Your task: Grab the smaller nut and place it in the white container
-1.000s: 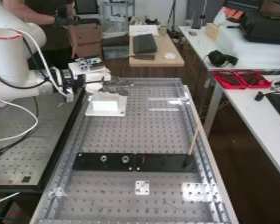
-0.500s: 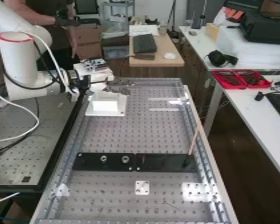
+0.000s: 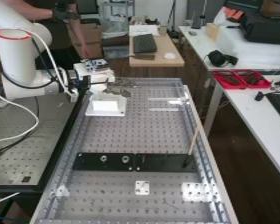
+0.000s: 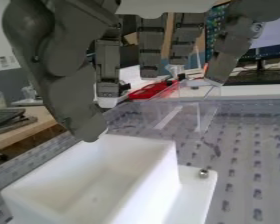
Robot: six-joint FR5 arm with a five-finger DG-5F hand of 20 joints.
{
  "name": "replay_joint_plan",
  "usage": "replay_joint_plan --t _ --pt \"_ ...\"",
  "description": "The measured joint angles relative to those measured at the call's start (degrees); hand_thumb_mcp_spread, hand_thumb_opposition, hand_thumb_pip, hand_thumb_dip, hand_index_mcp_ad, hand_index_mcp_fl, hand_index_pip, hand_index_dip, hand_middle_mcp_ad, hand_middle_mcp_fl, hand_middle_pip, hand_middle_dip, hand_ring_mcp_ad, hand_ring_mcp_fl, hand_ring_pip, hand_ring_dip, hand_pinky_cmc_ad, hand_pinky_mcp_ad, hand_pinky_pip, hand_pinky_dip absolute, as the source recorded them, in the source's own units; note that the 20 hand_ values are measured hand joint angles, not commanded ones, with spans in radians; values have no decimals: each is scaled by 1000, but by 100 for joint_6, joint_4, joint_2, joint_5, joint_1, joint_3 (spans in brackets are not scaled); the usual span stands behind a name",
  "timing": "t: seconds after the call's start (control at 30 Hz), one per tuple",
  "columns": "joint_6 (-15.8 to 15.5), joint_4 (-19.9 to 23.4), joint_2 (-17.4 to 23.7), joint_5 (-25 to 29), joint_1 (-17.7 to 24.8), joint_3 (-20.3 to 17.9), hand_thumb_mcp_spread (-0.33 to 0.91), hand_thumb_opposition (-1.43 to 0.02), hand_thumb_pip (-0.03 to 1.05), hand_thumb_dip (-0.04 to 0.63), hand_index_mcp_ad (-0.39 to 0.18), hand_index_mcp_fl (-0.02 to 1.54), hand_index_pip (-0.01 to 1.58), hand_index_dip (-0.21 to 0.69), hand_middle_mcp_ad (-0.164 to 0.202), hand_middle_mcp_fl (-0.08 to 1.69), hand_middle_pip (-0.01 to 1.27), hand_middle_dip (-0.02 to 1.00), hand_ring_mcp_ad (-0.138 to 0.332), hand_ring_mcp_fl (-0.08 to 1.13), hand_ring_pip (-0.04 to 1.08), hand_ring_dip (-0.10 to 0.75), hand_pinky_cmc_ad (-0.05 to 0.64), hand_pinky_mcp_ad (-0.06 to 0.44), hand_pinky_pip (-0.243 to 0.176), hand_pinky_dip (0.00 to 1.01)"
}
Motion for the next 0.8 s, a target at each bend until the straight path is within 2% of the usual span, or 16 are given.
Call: replay_joint_plan --t 0.2,0.37,0.47,0.67,0.8 --pt "90 -124 489 459 -360 207 407 -852 717 269 -182 16 1143 -12 59 148 119 244 105 17 98 126 354 278 -51 476" --pt "167 -730 950 1089 -691 651 412 -834 717 269 -176 21 1108 -28 61 148 119 244 101 10 98 126 360 278 -61 506" --pt "225 -1068 1063 1418 -783 877 400 -834 709 269 -176 19 1075 -30 58 147 119 244 103 10 98 126 360 278 -59 522" --pt "385 -1393 1190 1989 -864 1151 379 -820 698 269 -176 16 1040 -30 61 148 119 244 101 12 119 126 360 278 -63 569" --pt "403 -1572 1214 2165 -926 1306 379 -822 698 269 -176 21 1011 -26 61 148 119 244 103 12 117 126 356 278 -63 586"
